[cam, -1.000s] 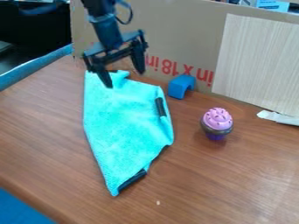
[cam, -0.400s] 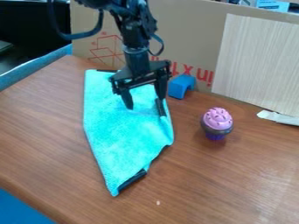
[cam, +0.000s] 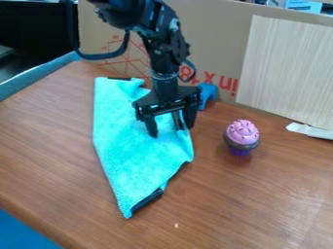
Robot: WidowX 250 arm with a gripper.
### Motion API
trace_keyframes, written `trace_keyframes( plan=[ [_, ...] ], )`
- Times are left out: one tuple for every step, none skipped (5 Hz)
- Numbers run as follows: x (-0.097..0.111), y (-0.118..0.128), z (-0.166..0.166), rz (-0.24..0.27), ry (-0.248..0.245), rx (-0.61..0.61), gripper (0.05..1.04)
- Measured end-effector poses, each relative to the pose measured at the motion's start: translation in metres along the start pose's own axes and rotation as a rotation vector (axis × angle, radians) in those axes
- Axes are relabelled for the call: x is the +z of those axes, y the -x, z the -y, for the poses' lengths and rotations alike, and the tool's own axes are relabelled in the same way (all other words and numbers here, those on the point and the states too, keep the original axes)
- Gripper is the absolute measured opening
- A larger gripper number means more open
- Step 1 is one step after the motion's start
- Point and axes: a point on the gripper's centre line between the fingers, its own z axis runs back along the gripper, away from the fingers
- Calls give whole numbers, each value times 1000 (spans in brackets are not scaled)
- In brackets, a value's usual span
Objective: Unfold the cloth from top right to bottom left
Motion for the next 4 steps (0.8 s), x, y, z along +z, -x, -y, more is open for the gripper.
trace_keyframes(
  plan=[
    [-6,4,1,-28,3,17,666],
    [-3,5,-1,-71,11,26,374],
    [3,3,-4,-141,37,48,160],
    [20,0,-5,-210,86,54,65]
  ],
)
